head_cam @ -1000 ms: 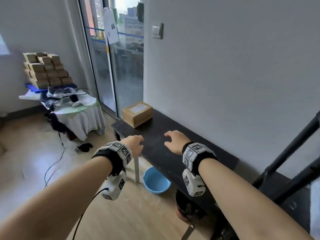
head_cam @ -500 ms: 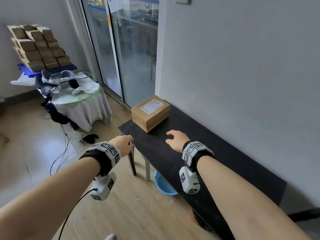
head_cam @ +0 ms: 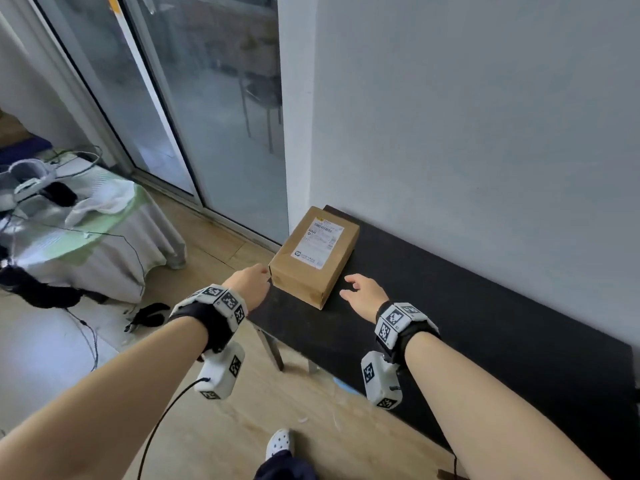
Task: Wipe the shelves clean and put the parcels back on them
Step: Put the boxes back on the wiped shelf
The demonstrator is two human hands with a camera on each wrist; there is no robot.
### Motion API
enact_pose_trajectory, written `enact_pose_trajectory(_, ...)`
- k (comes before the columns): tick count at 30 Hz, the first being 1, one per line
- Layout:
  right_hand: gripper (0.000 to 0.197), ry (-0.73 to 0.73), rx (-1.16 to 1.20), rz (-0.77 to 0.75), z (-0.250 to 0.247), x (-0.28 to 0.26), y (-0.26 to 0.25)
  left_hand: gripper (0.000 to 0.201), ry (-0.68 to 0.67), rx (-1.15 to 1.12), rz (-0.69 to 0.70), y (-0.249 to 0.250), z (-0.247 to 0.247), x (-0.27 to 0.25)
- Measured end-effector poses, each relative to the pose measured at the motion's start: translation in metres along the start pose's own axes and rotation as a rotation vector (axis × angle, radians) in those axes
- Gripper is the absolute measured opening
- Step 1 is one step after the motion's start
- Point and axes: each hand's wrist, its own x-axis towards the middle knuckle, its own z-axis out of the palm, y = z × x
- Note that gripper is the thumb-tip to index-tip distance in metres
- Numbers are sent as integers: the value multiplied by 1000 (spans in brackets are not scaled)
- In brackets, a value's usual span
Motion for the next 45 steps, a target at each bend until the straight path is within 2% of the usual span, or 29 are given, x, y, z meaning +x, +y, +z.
enact_pose_trajectory(3,57,18,135,80,13,18,-7,42,-54,-65,-2,-5,-5,32)
enact_pose_trajectory(7,69,38,323,170,30,36,-10,49,-199,-197,30,-9,4,59)
enact_pose_trajectory(13,67,90,621,216,49,56,-7,48,-275,-397,10,-6,15,88)
enact_pose_trajectory(19,73,91,847,178,62,59,-4,53,-324,-540,-22,0,19,88)
enact_pose_trajectory(24,74,187,977,163,55,31,24,52,-345,-536,68,30,24,65)
enact_pose_trajectory(28,70,294,1042,149,36,-20,62,54,-389,-500,147,67,46,26)
enact_pose_trajectory(32,70,437,1077,160,18,-92,112,53,-450,-483,254,112,78,-36)
enact_pose_trajectory(41,64,758,1091,196,-10,-301,243,63,-609,-396,553,213,160,-229)
enact_pose_trajectory(45,51,909,1054,226,-24,-411,290,63,-711,-343,743,255,191,-324)
